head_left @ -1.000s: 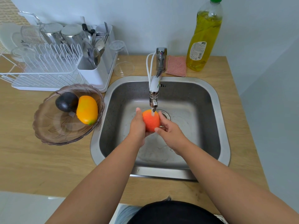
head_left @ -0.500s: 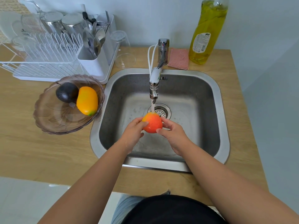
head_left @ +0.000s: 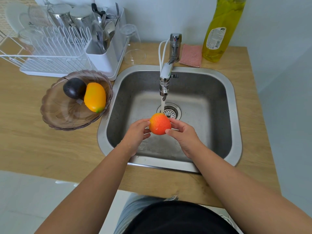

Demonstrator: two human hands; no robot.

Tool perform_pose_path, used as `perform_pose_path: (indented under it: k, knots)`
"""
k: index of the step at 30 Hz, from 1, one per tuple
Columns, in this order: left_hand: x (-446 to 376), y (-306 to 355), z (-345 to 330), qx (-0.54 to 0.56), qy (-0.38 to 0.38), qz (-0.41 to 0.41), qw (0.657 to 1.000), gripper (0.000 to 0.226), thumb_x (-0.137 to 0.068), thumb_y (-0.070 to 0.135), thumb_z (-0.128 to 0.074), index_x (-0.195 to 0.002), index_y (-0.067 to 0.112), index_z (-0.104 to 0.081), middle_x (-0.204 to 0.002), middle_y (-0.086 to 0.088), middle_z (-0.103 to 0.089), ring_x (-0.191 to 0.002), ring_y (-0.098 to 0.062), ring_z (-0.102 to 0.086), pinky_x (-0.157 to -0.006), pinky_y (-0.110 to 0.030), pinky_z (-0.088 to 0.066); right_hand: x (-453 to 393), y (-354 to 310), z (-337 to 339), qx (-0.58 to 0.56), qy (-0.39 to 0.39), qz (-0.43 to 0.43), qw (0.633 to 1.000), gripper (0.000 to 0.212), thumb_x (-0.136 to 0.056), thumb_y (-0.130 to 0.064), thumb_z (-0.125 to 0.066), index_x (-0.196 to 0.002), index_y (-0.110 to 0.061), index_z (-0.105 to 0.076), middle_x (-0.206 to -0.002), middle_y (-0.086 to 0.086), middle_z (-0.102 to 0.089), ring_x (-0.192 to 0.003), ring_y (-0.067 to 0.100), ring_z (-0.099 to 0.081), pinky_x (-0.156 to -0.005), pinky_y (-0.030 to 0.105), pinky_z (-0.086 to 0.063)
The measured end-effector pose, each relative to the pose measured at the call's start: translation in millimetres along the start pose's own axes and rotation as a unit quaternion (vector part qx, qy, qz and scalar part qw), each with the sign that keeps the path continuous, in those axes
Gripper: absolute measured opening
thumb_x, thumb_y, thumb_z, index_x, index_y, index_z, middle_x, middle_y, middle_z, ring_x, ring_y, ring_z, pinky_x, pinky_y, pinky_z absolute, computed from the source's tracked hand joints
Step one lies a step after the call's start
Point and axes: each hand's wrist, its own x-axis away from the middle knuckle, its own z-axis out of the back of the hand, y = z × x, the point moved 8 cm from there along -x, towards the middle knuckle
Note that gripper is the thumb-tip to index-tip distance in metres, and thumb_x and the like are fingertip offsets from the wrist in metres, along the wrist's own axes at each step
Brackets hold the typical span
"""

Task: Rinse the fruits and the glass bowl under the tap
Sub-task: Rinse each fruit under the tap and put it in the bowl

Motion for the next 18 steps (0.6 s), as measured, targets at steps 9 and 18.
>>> perform_pose_path:
  k: [9, 18]
  knots:
    - [10.1, 4.5, 5.7, -0.023, 0.032, 0.004, 0.999, 0.022, -0.105, 0.030, -0.046, -0.111, 0.021, -0.065, -0.114, -0.004, -0.064, -0.102, -0.020, -0.065, -0.093, -0.033, -0.054, 2.8, 2.0, -5.0, -0.018, -0.014, -0.022, 0.999, 0.043, -0.083, -0.003, -0.073, -0.122, -0.017, -0.063, -0.113, 0.008, -0.070, -0.102, 0.018, -0.064, -0.091, 0.029, -0.051]
    - [41.7, 34.4, 54.3, -0.094, 0.094, -0.065, 0.989, 0.013, -0.098, 0.034, -0.057, -0.104, 0.026, -0.066, -0.109, 0.000, -0.066, -0.102, -0.020, -0.066, -0.084, -0.041, -0.061, 12.5, -1.8, -44.1, -0.058, -0.003, -0.041, 0.997, 0.033, -0.082, -0.002, -0.073, -0.113, -0.006, -0.066, -0.107, 0.014, -0.071, -0.091, 0.021, -0.068, -0.081, 0.027, -0.057]
